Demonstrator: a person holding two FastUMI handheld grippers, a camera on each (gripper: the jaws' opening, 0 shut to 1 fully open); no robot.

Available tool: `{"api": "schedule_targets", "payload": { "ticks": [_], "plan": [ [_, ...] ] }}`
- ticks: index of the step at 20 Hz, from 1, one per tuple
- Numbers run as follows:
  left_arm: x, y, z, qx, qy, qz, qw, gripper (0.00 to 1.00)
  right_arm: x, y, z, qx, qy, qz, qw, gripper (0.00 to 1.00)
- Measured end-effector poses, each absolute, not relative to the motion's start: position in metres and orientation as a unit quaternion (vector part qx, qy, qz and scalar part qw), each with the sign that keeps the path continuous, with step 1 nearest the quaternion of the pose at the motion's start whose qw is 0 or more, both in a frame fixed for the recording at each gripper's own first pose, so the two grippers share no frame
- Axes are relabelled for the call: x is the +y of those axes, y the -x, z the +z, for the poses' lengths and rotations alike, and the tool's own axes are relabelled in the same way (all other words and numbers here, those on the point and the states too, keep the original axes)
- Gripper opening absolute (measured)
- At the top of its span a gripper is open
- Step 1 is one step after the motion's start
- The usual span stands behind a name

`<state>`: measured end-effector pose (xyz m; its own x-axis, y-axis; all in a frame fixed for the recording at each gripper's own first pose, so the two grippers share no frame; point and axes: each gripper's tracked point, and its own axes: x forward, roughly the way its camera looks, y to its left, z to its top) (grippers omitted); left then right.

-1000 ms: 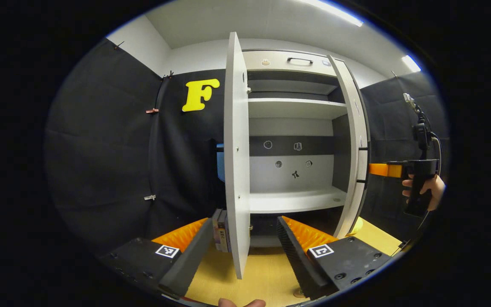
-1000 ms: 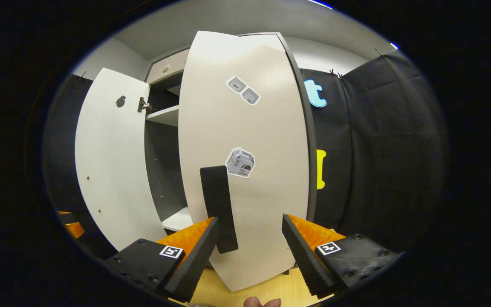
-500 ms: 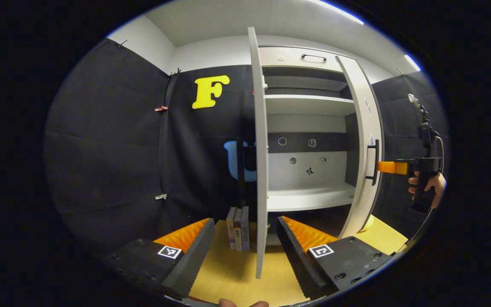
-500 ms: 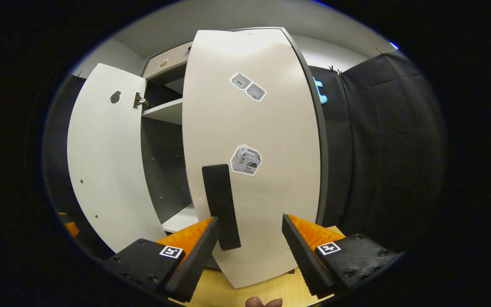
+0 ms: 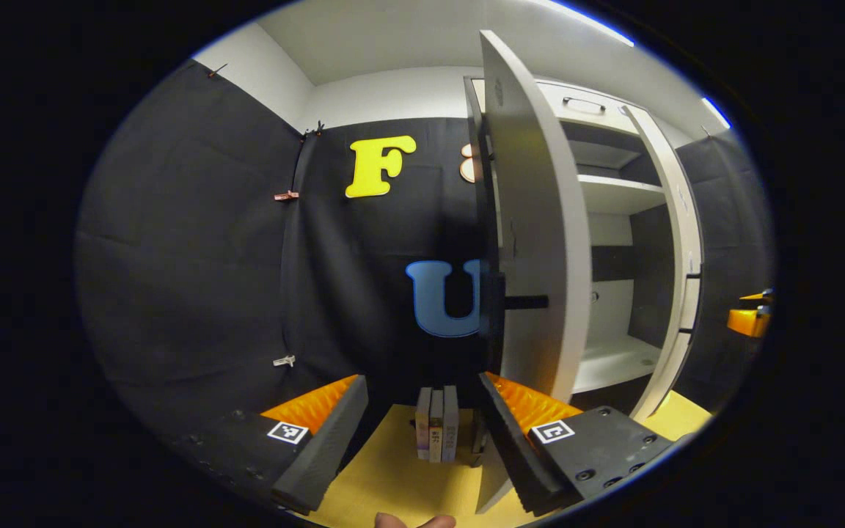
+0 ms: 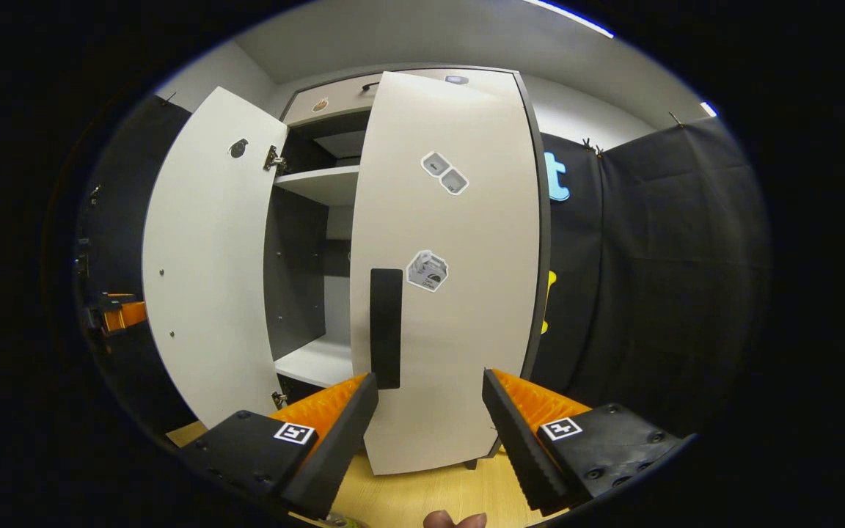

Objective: Grasp the bottle in the cabinet with the left hand and place it on the coaster, then close the right door with the right hand and the left door with the left hand.

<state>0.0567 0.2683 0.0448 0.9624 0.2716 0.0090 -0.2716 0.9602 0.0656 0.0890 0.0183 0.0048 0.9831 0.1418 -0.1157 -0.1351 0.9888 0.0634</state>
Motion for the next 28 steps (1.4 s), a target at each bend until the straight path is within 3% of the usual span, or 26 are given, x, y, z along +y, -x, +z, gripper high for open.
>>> {"api": "schedule_targets", "payload": {
  "ticks": [6,27,28],
  "plan": [
    [0.260,-0.063,0.047,-0.005,-0.037,0.125,0.991,0.94,0.005,-0.080,0.013,0.053,-0.034,0.061,0.996,0.95],
    [0.126,-0.096,0.041,0.003,-0.008,0.048,0.999,0.92,-0.045,-0.064,0.009,0.062,-0.070,0.046,0.995,0.95],
    [0.117,-0.100,0.040,0.003,-0.008,0.044,0.999,0.95,-0.048,-0.062,0.009,0.062,-0.072,0.044,0.995,0.96]
  ]
}}
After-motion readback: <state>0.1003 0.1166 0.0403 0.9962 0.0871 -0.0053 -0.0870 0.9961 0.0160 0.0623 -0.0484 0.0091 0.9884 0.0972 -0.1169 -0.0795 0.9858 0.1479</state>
